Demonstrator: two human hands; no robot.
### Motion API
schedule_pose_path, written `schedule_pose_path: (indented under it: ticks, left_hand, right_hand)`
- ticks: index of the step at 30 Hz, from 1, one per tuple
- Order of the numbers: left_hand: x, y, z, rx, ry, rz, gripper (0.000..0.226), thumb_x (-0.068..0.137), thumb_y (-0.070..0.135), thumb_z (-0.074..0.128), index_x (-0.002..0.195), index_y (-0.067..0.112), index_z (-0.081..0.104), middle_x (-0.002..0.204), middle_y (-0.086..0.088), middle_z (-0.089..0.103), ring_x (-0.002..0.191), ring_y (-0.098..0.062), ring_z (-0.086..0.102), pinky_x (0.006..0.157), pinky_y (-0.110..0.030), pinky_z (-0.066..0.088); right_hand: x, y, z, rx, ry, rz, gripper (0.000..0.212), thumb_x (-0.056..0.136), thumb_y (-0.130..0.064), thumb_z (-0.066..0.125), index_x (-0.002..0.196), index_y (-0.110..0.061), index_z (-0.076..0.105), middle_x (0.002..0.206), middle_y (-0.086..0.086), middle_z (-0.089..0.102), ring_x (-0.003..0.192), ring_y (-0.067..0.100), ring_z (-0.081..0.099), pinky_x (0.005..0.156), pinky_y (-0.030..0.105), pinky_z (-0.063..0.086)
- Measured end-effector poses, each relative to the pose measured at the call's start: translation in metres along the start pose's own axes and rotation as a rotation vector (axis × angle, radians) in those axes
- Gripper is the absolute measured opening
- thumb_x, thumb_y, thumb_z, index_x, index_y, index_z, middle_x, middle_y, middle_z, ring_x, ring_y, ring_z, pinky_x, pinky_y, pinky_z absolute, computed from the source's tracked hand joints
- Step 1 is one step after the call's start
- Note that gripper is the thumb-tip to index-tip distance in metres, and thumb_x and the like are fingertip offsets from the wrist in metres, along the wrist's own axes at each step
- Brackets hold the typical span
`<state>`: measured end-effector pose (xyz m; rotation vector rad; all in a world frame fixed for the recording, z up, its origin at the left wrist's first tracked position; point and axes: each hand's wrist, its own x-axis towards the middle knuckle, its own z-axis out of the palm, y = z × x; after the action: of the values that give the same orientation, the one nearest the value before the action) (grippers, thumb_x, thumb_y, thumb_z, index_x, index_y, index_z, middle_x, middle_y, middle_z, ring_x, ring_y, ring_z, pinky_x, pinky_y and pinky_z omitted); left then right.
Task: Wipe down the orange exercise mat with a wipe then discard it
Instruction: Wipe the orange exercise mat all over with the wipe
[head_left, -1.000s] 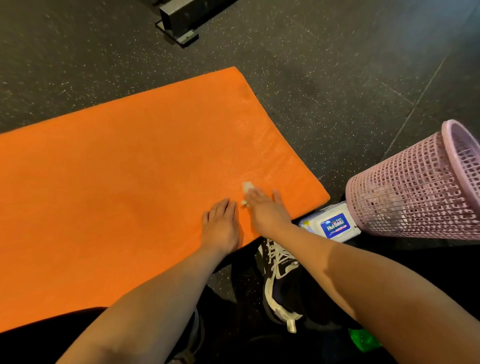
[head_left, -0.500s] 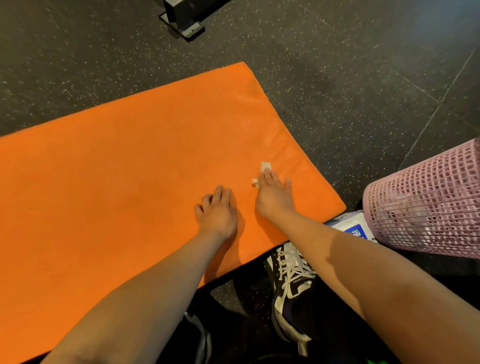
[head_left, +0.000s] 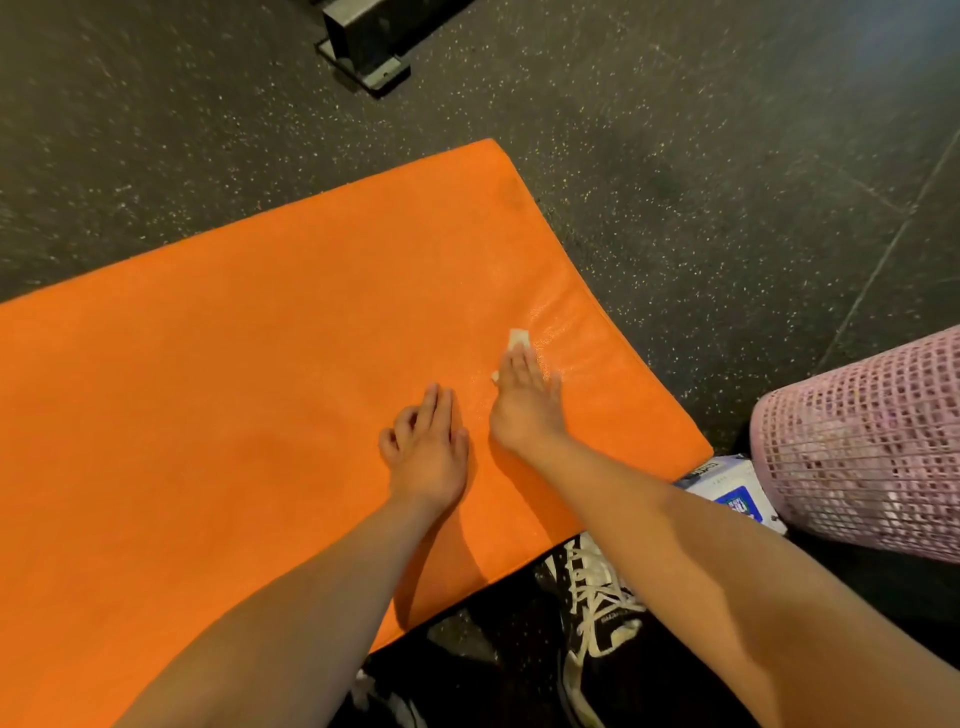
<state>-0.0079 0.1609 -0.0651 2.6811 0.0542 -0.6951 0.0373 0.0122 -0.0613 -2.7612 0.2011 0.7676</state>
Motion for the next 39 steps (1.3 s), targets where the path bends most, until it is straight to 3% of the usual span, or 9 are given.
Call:
schedule_pose_path:
  ticks: [5,7,9,12,21,28,35,37,39]
  left_hand:
    - [-0.004,-0.011,0.002,-0.082,0.057,0.026,0.057,0.107,0.04,0.03,0.161,0.031,0.013,0.168,0.013,0.004,0.148,-0.019,0.013,0.117,-0.043,0.009]
    - [-0.006,-0.013,0.001,-0.056,0.042,0.051,0.056,0.107,0.041,0.031,0.16,0.031,0.016,0.168,0.012,0.005,0.149,-0.019,0.012,0.118,-0.042,0.007]
    - [-0.006,-0.013,0.0,-0.026,0.014,0.053,0.055,0.108,0.042,0.027,0.16,0.031,0.014,0.168,0.012,0.002,0.149,-0.019,0.009,0.118,-0.043,0.007]
    - [-0.006,-0.009,-0.001,-0.02,0.006,0.041,0.055,0.108,0.043,0.024,0.16,0.031,0.014,0.168,0.011,0.002,0.149,-0.019,0.009,0.118,-0.045,0.008]
    - [0.011,-0.01,-0.016,-0.098,0.043,0.007,0.055,0.106,0.033,0.037,0.159,0.03,0.023,0.168,0.01,0.009,0.144,-0.025,0.025,0.112,-0.044,0.02]
    - [0.038,-0.009,-0.034,0.0,0.031,0.016,0.059,0.105,0.036,0.038,0.16,0.03,0.018,0.168,0.008,0.006,0.139,-0.029,0.024,0.11,-0.046,0.021]
    - [0.075,-0.013,-0.038,-0.095,0.084,-0.045,0.054,0.106,0.037,0.034,0.158,0.036,0.02,0.168,0.011,0.003,0.15,-0.022,0.008,0.117,-0.048,0.009]
    - [0.079,-0.019,-0.037,-0.04,0.066,-0.033,0.055,0.106,0.041,0.033,0.158,0.038,0.016,0.168,0.014,-0.001,0.15,-0.022,0.006,0.116,-0.047,0.009]
    - [0.076,-0.023,-0.033,-0.004,0.069,-0.019,0.055,0.106,0.043,0.031,0.158,0.04,0.012,0.167,0.014,-0.005,0.149,-0.021,0.005,0.116,-0.046,0.009]
  right_hand:
    - [-0.015,-0.017,0.013,-0.129,-0.124,-0.407,0.066,0.106,-0.026,0.035,0.163,-0.021,0.001,0.17,-0.004,-0.007,0.155,0.012,-0.013,0.124,0.048,-0.012]
    - [-0.006,-0.002,0.001,-0.197,-0.082,-0.361,0.075,0.1,-0.015,0.04,0.163,-0.02,0.0,0.17,-0.003,-0.008,0.155,0.014,-0.012,0.124,0.05,-0.011]
    - [0.002,0.015,-0.012,-0.172,-0.004,-0.156,0.081,0.095,-0.009,0.041,0.163,-0.018,-0.002,0.17,0.001,-0.01,0.155,0.017,-0.014,0.125,0.051,-0.008]
    - [0.009,0.021,-0.017,0.001,0.039,0.081,0.072,0.101,-0.012,0.034,0.163,-0.018,-0.003,0.169,0.0,-0.015,0.154,0.017,-0.018,0.124,0.052,-0.009]
    - [-0.001,-0.017,0.016,-0.072,-0.106,-0.407,0.06,0.108,-0.024,0.028,0.163,-0.023,0.006,0.17,-0.006,-0.003,0.155,0.011,-0.01,0.124,0.048,-0.01]
    - [0.034,-0.006,-0.012,0.025,0.066,0.047,0.061,0.108,-0.024,0.025,0.163,-0.016,-0.001,0.169,-0.001,-0.013,0.154,0.016,-0.02,0.124,0.052,-0.01]
    - [0.046,-0.043,0.003,-0.06,-0.051,-0.436,0.066,0.105,-0.02,0.031,0.163,-0.023,0.0,0.17,-0.007,-0.006,0.155,0.011,-0.013,0.124,0.048,-0.013]
    - [0.06,-0.03,-0.002,-0.135,0.026,-0.384,0.066,0.105,-0.018,0.03,0.163,-0.023,-0.001,0.17,-0.005,-0.007,0.155,0.014,-0.015,0.123,0.048,-0.015]
    - [0.073,-0.016,-0.011,-0.076,0.098,-0.173,0.059,0.109,-0.026,0.021,0.163,-0.021,-0.002,0.169,-0.003,-0.011,0.154,0.016,-0.019,0.122,0.05,-0.015]
